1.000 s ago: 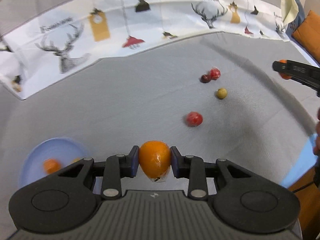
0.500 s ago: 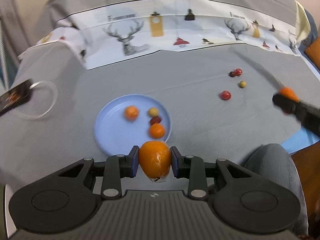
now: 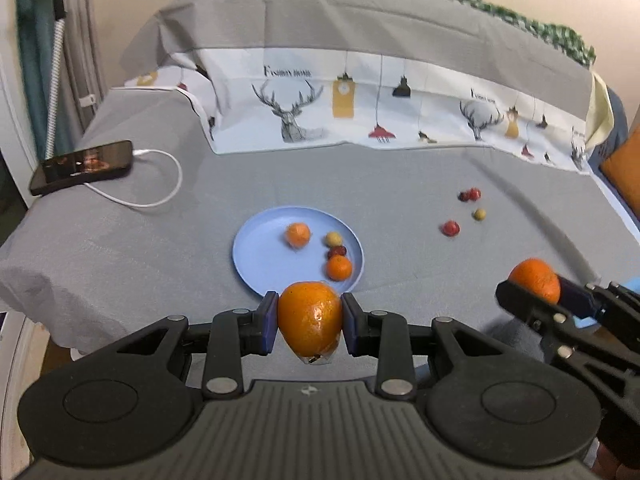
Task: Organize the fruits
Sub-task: 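Carry both mandarins over the blue plate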
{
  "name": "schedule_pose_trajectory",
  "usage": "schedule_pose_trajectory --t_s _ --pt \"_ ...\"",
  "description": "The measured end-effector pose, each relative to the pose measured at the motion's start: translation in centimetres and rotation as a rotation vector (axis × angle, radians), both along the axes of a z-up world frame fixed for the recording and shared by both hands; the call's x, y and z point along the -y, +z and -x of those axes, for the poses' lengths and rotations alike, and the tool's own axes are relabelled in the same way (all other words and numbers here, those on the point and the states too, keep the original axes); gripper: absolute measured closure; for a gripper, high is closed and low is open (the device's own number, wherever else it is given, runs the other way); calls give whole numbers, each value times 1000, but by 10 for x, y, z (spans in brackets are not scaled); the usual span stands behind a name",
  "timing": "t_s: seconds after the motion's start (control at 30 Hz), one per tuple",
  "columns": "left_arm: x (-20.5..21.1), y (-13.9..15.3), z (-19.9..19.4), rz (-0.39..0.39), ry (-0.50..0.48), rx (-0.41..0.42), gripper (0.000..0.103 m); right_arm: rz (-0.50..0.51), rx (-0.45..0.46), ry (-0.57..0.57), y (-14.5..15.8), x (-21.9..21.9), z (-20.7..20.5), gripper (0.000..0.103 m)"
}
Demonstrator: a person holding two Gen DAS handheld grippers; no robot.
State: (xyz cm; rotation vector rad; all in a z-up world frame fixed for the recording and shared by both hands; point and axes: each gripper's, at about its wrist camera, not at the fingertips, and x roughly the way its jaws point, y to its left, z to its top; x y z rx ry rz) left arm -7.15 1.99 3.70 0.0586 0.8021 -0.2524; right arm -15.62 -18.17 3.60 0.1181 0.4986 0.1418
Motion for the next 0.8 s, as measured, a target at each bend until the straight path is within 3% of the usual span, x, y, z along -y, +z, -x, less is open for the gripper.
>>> schedule_pose_trajectory --t_s 0.8 --pt "-20 1 15 44 33 0 67 -16 -19 45 -5 -16 2 67"
